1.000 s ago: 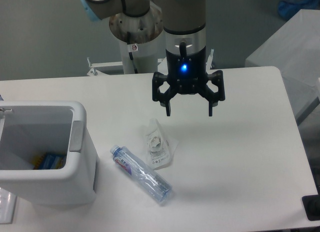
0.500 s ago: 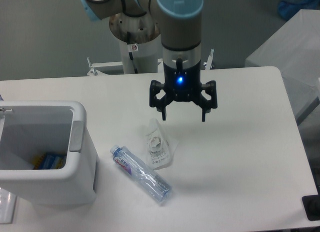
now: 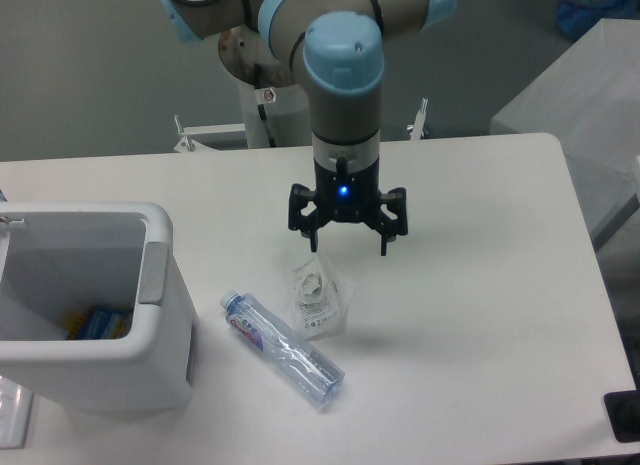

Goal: Place the trash in the trash can
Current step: 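Lower the open gripper toward the crumpled clear plastic wrapper, then close the gripper on the clear plastic wrapper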

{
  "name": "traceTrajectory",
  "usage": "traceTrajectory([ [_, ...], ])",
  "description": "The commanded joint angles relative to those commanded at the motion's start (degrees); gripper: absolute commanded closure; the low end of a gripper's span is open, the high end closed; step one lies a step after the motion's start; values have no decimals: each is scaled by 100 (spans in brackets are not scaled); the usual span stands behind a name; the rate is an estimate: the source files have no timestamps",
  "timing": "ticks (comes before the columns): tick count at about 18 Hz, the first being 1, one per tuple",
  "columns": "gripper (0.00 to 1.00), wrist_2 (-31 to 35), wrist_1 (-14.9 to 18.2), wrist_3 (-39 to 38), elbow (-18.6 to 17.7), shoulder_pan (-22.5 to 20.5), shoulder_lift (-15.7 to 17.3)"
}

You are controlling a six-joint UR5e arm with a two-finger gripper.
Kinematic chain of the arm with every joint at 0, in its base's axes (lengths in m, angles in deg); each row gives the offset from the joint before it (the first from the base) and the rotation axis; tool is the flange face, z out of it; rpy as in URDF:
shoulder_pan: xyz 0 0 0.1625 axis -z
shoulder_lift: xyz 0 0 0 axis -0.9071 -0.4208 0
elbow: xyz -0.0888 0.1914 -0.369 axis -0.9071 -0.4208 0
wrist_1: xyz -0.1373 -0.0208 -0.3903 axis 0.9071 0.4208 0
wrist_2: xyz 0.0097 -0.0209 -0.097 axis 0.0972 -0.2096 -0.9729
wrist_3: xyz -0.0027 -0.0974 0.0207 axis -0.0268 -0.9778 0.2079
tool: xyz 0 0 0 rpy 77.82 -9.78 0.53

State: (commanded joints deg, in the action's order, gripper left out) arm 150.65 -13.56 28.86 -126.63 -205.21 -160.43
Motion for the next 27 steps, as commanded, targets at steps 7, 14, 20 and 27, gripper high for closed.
traceTrajectory([
  [7, 0, 18, -271, 501, -378, 44, -273],
  [14, 0, 35, -923, 475, -792, 44, -484],
  [20, 0, 44, -923, 475, -800, 44, -792],
  [27, 0, 475, -967, 457, -783, 194, -1073],
])
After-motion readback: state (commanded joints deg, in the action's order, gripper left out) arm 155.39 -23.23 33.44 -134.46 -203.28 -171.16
